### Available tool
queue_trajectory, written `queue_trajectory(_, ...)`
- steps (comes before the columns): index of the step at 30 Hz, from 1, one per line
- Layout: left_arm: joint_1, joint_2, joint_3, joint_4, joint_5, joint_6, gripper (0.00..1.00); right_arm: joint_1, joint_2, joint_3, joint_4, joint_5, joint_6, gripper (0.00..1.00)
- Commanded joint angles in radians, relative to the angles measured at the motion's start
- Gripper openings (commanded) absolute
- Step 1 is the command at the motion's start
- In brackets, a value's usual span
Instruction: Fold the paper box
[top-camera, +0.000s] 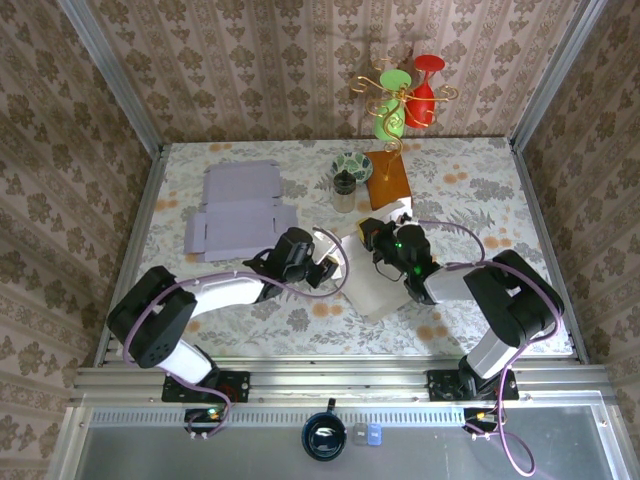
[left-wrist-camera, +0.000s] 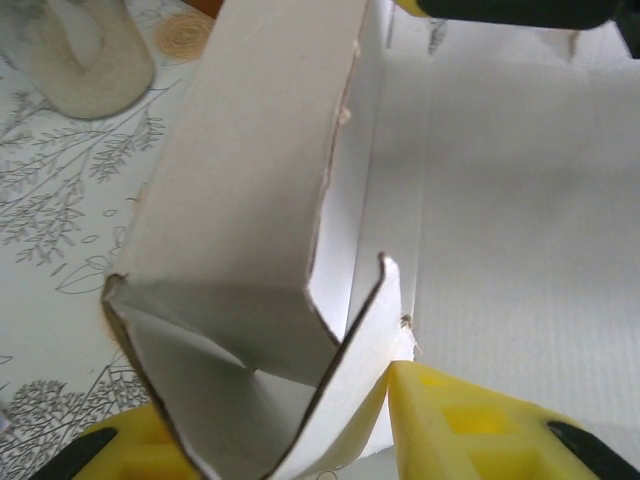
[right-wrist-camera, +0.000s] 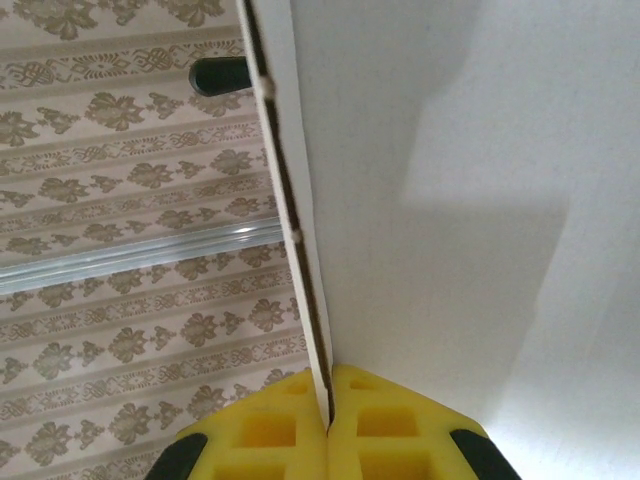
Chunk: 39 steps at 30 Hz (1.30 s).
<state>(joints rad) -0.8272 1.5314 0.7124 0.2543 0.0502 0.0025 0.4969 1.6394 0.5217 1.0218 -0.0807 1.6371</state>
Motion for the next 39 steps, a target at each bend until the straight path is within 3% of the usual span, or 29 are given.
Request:
queue_trajectory(1,-0.017,0.026,0.041,0.012,-0.136,-0.039,0.36,0.032,-0.005,-0.02,0.052,0.065,0.051,0.0)
queue_trajectory(9,-0.036,0.06,0.058,0.024,-0.262,-0.123,0.31,0.095,0.007,-0.058,0.13,0.173,0.058,0.0)
queue_trajectory(18,-0.04,0.105,0.065,0.073,-0.289,-0.188,0.28,0.157,0.052,-0.09,0.206,0.311,0.078,0.0)
queue_trajectory(32,-0.052,0.113,0.083,0.081,-0.349,-0.315,0.16,0.218,0.052,-0.01,0.049,0.481,0.13,0.0)
queue_trajectory(39,-0.07,0.113,0.101,0.074,-0.351,-0.378,0.15,0.232,0.064,0.055,-0.013,0.513,0.149,0.0)
